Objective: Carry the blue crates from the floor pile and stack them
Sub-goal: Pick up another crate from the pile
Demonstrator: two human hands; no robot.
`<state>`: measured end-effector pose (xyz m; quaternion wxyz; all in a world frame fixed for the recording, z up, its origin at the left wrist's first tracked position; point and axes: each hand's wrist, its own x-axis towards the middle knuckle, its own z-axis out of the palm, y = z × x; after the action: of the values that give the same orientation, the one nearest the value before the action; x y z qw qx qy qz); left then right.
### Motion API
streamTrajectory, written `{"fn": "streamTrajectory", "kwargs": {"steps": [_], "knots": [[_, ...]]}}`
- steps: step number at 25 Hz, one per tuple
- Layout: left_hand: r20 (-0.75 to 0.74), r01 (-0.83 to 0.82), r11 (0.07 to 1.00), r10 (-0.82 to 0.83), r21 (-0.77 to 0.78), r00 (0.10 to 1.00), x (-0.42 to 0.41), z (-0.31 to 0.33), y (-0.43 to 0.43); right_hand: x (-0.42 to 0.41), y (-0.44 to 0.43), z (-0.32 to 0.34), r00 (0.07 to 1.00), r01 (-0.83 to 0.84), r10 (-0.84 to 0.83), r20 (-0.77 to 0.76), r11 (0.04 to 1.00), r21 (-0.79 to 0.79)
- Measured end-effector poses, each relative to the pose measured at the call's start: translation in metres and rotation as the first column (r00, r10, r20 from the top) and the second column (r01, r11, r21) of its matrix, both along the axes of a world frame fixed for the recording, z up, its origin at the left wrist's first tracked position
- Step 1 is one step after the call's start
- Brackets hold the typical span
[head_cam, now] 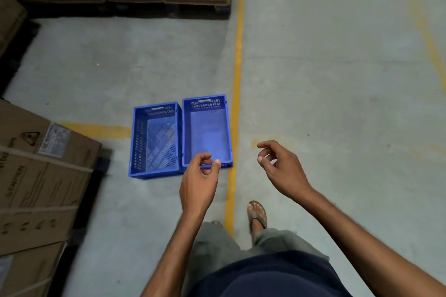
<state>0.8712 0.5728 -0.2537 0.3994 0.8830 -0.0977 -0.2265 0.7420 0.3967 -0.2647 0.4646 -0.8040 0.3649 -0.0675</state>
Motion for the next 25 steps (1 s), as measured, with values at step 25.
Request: {"fn": "streamTrajectory", "kwargs": {"steps": [25], "knots": [[-0.537, -0.747, 0.647, 0.688, 0.152, 0.487, 0.199, -0.53, -0.095, 0.44, -0.147, -0.506, 0.766, -0.551, 0.385, -0.515, 0.806, -0.217]]}}
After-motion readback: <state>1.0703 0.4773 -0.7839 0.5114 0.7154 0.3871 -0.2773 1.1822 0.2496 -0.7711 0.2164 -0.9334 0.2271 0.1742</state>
